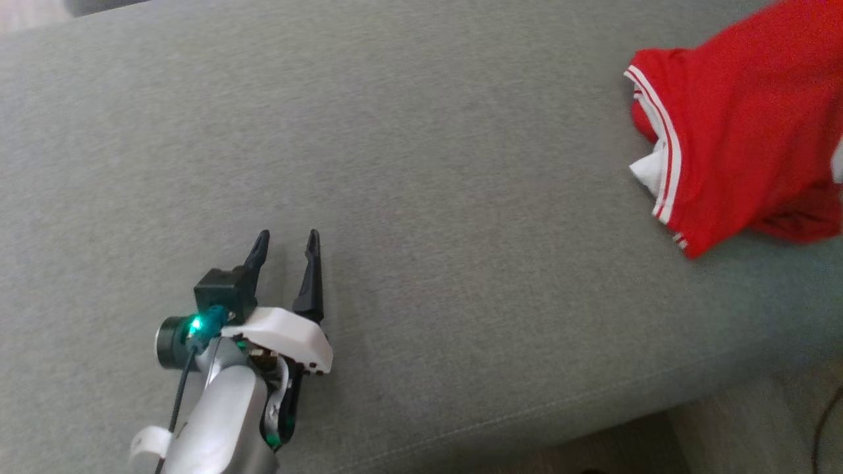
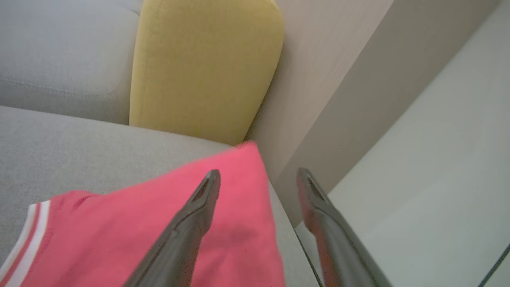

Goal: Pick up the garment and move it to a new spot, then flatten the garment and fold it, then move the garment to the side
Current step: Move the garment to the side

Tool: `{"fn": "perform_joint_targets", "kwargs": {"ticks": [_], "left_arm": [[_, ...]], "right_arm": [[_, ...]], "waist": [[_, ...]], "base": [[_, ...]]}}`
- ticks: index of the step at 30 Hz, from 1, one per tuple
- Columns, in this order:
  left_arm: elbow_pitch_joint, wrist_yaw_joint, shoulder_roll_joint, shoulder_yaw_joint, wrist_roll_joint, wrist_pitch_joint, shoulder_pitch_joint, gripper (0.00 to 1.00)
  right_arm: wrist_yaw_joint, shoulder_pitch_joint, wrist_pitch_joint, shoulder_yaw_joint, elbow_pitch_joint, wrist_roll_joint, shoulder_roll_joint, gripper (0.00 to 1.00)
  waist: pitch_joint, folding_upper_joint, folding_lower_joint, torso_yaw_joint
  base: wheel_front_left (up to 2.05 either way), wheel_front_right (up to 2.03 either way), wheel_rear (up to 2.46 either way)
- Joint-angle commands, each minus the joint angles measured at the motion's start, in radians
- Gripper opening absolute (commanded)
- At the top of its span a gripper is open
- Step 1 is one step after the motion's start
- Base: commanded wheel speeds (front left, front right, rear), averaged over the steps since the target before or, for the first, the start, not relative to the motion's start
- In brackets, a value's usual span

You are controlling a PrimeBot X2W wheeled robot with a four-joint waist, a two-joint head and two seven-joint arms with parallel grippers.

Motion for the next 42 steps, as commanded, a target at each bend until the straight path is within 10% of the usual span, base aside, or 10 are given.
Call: {"fn": "perform_joint_targets", "kwargs": {"ticks": [1, 14, 27, 42], "left_arm": [[-0.031, 0.002, 0.008, 0.034, 0.003, -0.008, -0.011, 1.00], [-0.059, 0.060, 0.008, 0.080, -0.005, -0.008, 0.050, 1.00], [-0.073, 0.082, 0.008, 0.087, -0.022, -0.008, 0.112, 1.00], [-0.093, 0.051, 0.008, 0.151, -0.024, -0.008, 0.179, 1.00]], "right_arm": [[0.004, 0.010, -0.005, -0.031, -0.053, -0.026, -0.005, 1.00], [0.004, 0.231, -0.096, -0.057, -0.242, 0.007, 0.314, 1.00], [0.004, 0.426, -0.099, 0.025, -0.285, 0.164, 0.343, 1.00], [0.004, 0.503, -0.099, 0.106, -0.316, 0.244, 0.343, 1.00]], "waist": [[-0.004, 0.0000, -0.0001, 0.027], [-0.112, 0.0000, -0.0001, 0.182], [-0.181, 0.0000, -0.0001, 0.329], [-0.260, 0.0000, -0.0001, 0.315]], "base": [[0.00, 0.00, 0.00], [0.00, 0.00, 0.00], [0.00, 0.00, 0.00], [0.00, 0.00, 0.00]]}}
